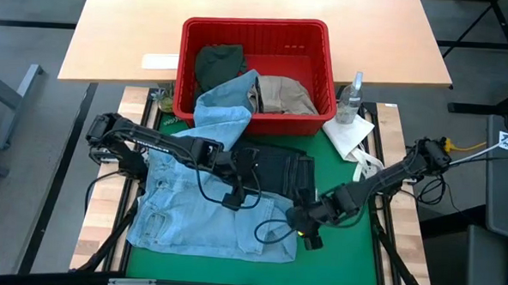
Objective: Fold laundry
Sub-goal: Fold the light blue jeans
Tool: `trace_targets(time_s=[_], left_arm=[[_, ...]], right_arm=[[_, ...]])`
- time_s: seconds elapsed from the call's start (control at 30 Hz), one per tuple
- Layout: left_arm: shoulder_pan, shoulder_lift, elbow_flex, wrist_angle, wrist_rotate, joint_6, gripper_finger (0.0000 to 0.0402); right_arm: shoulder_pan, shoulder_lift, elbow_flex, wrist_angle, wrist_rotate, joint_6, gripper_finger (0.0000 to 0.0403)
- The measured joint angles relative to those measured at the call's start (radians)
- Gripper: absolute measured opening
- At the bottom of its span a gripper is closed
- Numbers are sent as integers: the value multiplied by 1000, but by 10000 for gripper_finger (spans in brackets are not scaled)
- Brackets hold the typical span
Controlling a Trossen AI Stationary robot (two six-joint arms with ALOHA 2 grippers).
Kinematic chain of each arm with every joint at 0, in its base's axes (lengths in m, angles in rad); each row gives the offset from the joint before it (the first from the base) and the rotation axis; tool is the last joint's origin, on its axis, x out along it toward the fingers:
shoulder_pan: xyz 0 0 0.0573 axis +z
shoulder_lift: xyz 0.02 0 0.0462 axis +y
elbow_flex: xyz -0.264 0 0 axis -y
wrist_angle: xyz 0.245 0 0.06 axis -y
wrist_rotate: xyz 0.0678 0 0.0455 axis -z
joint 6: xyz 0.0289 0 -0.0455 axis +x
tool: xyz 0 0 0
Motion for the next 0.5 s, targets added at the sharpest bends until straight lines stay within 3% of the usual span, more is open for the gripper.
trace_targets(time_s=[0.13, 0.33, 0.5], left_arm=[[0, 17, 0, 61, 2, 0, 181], [0, 85, 1, 129, 99, 0, 171], [0, 140, 0, 135, 109, 0, 165]], right_arm=[[11, 37, 0, 16, 8, 68, 205], [10, 43, 0, 38, -3, 73, 205], [9, 43, 0, 31, 2, 73, 205]])
